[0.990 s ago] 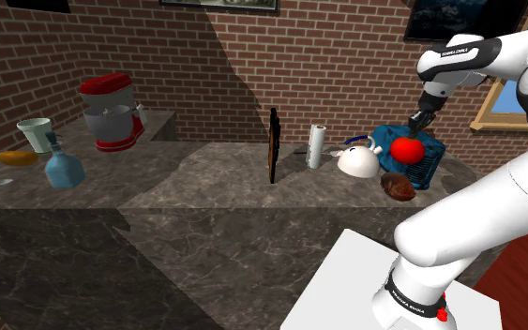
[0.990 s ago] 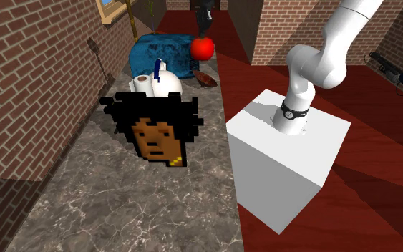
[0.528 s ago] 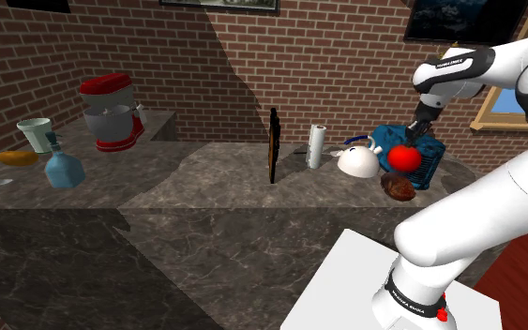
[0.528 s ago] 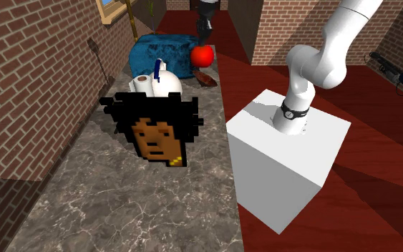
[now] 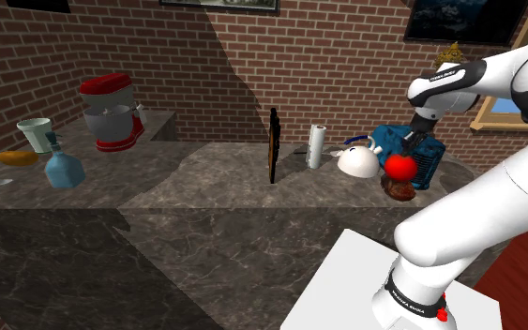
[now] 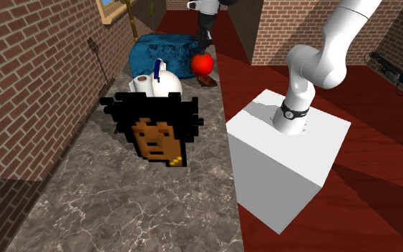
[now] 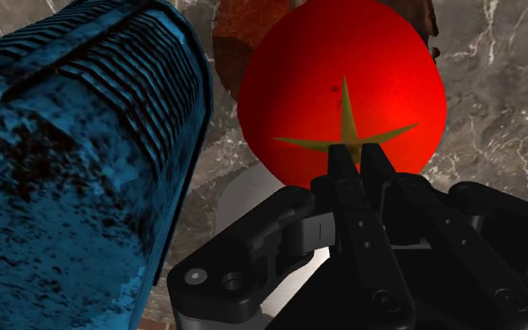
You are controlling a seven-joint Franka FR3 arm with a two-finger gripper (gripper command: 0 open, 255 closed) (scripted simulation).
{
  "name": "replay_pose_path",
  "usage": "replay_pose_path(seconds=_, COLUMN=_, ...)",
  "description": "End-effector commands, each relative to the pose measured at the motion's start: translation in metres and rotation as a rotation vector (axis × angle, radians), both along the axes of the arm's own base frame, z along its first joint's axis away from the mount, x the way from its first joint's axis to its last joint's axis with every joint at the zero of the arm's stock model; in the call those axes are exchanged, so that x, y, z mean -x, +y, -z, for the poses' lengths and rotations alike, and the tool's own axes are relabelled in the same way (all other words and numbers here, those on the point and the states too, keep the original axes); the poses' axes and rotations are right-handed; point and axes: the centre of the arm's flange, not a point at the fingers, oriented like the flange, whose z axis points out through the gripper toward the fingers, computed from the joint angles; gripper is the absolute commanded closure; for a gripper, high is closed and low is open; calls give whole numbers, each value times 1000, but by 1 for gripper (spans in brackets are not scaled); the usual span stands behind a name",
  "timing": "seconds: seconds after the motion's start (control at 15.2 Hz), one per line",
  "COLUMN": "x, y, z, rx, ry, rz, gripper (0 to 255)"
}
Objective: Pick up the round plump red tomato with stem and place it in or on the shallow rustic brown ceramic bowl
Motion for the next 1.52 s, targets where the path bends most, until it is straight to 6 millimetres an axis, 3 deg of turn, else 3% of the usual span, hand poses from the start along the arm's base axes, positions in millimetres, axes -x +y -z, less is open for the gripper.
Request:
replay_pose_path(seconds=0.0, x=0, y=-1, z=11, rx=1, ry=0, rz=0, gripper=255)
replay_pose_path(seconds=0.2, x=0, y=-1, z=25, rx=1, ry=0, rz=0, gripper=255)
replay_pose_path(seconds=0.73, x=0, y=-1, z=25, rx=1, ry=0, rz=0, gripper=255)
replay_pose_path(seconds=0.79, x=0, y=-1, z=25, rx=1, ry=0, rz=0, gripper=0)
replay_pose_path(seconds=1.12, x=0, y=-1, z=25, rx=1, ry=0, rz=0, gripper=0)
replay_pose_path(seconds=1.39, x=6, y=3, z=-24, rx=1, ry=0, rz=0, gripper=0)
replay_pose_path(seconds=1.45, x=6, y=3, z=-24, rx=1, ry=0, rz=0, gripper=0)
